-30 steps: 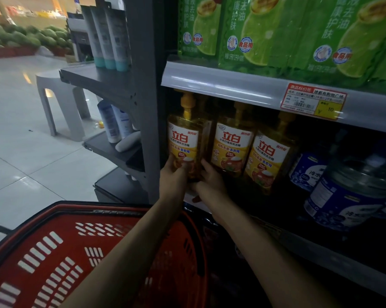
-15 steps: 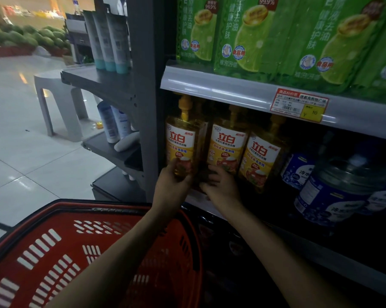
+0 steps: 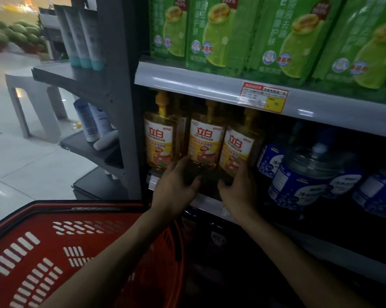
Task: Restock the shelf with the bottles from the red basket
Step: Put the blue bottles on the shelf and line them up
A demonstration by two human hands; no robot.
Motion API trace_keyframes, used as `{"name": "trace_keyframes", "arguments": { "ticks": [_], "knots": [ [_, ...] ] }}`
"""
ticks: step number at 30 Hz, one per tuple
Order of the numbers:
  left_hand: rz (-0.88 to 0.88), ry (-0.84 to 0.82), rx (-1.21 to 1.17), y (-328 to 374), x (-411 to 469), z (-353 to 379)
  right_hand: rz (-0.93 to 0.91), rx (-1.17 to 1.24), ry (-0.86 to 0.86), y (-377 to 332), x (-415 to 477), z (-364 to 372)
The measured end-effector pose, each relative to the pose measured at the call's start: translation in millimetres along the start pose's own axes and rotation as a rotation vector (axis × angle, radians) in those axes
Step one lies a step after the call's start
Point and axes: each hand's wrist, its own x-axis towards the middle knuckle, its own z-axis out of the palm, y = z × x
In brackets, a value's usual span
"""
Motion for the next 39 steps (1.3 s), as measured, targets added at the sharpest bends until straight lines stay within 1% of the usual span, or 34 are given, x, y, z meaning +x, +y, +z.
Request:
{"name": "trace_keyframes", "arguments": {
  "ticks": [3,5,8,13,17,19,22,27,30,33,39],
  "knots": [
    [-0.068,-0.029,-0.159,10.7,6.1,16.2,0.104,0.037,0.101,6.5,6.7,-12.9],
    [-0.088,-0.054,-0.246,17.9,10.7,27.1,0.147,0.049,0.132,11.0,11.1,-20.5],
    [-0.099,-0.106,-0.362,28.8,19.1,41.7,0.162,0.075,0.126,16.8,13.5,-25.3],
    [-0.164,-0.206,-0.526,36.4,32.0,57.5,0.124,0.095,0.105,22.3,14.8,-22.9],
    [-0.189,-0.222,-0.686,46.5,36.2,64.9,0.143,0.204,0.079,20.3,13.5,-16.9],
    [-0.206,-0.237,-0.756,49.9,34.8,66.8,0.154,0.247,0.097,17.4,10.1,-12.3],
    [-0.226,-0.239,-0.791,45.6,35.8,68.7,0.127,0.265,0.113,14.4,4.7,-4.5],
    [-0.218,-0.187,-0.747,36.3,37.1,64.9,0.103,0.178,0.107,11.0,1.8,3.8],
    [-0.194,-0.202,-0.738,35.1,37.0,65.4,0.118,0.191,0.061,8.1,4.8,5.8],
    [-0.184,-0.182,-0.74,37.2,37.5,65.7,0.145,0.196,0.013,7.9,9.1,4.4],
    [-0.2,-0.153,-0.75,40.0,41.6,72.6,0.172,0.199,-0.039,5.2,13.8,1.2]
  ]
}}
